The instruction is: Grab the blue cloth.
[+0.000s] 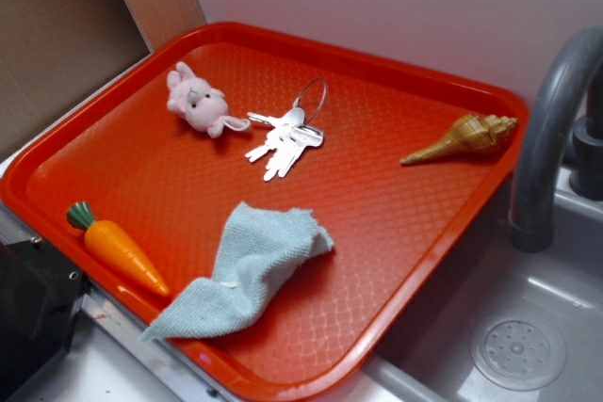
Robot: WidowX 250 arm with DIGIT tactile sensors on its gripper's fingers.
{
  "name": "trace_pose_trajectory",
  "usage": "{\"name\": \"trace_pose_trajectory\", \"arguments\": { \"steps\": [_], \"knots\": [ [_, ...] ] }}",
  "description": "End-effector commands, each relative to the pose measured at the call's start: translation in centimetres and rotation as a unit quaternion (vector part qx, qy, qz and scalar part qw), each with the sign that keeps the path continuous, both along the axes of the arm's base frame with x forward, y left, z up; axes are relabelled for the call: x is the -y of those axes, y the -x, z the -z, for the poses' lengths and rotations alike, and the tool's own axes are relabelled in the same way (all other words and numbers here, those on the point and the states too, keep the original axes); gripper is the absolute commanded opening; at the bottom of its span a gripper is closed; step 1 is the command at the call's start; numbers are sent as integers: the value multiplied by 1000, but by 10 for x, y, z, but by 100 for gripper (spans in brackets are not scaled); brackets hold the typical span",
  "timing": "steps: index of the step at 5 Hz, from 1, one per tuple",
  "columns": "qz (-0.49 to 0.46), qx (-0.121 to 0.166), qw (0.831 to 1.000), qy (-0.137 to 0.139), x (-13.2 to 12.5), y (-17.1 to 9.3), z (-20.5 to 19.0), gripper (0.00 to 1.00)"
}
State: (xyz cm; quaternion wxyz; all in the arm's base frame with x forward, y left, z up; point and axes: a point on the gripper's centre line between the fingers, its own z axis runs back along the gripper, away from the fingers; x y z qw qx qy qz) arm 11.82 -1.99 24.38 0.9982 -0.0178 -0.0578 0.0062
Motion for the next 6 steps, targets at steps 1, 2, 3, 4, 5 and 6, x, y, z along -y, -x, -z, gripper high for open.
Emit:
{"name": "trace_pose_trajectory", "arguments": {
  "steps": [1,2,3,4,5,6],
  "knots": [
    [0,0,1000,0,0,0,0,100],
    [120,39,992,-7,50,-18,38,100],
    [199,43,979,0,102,-21,87,100],
    [269,31,963,4,132,-21,137,100],
    [295,37,955,-9,143,-18,186,100],
    [309,25,951,1,146,-13,208,100]
  ]
}}
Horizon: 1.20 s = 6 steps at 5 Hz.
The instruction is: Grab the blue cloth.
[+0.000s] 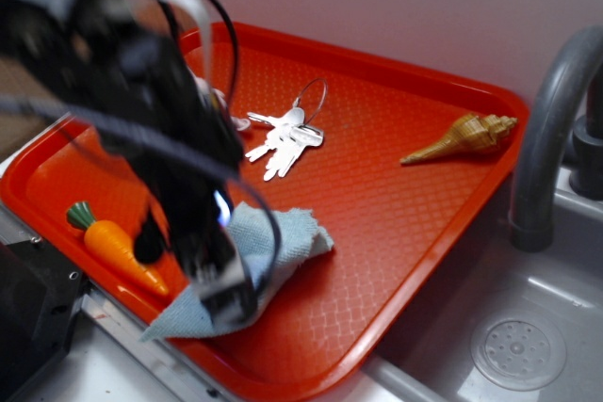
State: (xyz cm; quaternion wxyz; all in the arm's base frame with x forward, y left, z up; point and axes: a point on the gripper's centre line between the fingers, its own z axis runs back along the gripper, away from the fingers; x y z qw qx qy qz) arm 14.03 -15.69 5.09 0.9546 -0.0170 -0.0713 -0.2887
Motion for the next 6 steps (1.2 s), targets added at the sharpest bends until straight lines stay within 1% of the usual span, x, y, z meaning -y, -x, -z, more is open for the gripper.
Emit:
{"name": "trace_pose_trajectory", "arguments": {
  "steps": [1,2,3,4,5,6],
  "knots": [
    [-22,-9,1000,18,2,8,32,0],
    [-40,-8,999,35,-7,2,20,0],
    [-56,3,998,41,-15,-6,8,0],
    [-72,10,997,38,-29,-14,-3,0],
    [-112,36,993,23,-53,-22,-33,0],
    [-198,29,980,-8,-86,-31,-84,0]
  ]
}}
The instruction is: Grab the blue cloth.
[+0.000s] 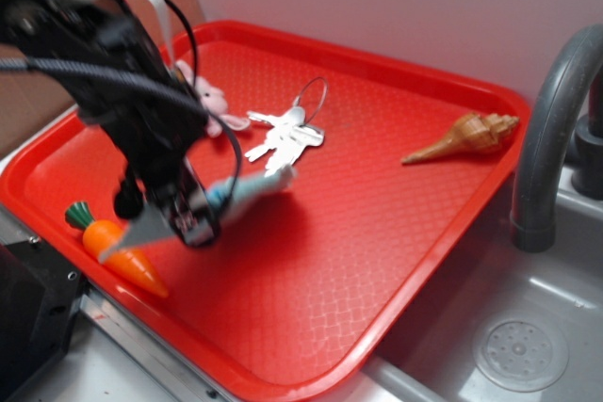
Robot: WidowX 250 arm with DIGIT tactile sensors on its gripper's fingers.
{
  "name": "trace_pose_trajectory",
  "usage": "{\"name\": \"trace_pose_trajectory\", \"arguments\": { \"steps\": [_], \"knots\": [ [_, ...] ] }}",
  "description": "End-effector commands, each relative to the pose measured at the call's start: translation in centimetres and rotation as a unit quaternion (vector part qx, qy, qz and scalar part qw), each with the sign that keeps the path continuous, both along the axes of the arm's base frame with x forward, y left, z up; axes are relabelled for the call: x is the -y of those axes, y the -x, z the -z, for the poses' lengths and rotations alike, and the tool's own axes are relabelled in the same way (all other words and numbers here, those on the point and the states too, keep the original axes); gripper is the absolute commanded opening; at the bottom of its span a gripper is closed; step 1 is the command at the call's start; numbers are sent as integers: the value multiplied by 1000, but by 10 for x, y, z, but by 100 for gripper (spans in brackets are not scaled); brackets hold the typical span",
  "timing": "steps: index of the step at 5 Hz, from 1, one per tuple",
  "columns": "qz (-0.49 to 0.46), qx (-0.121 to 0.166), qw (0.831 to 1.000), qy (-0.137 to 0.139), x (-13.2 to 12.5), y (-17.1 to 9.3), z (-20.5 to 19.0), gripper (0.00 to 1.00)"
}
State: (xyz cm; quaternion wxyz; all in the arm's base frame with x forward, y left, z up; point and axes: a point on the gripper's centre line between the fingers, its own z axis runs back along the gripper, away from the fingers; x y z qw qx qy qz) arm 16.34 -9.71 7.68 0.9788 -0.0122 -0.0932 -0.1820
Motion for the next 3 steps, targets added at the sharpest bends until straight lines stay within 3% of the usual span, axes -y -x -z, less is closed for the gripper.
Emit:
{"name": "trace_pose_trajectory", "arguments": {
  "steps": [1,2,3],
  "knots": [
    [-197,-32,980,-25,-74,-10,-107,0],
    [-248,-29,968,-28,-99,-4,-146,0],
    [-251,-35,967,-23,-108,-3,-148,0]
  ]
}}
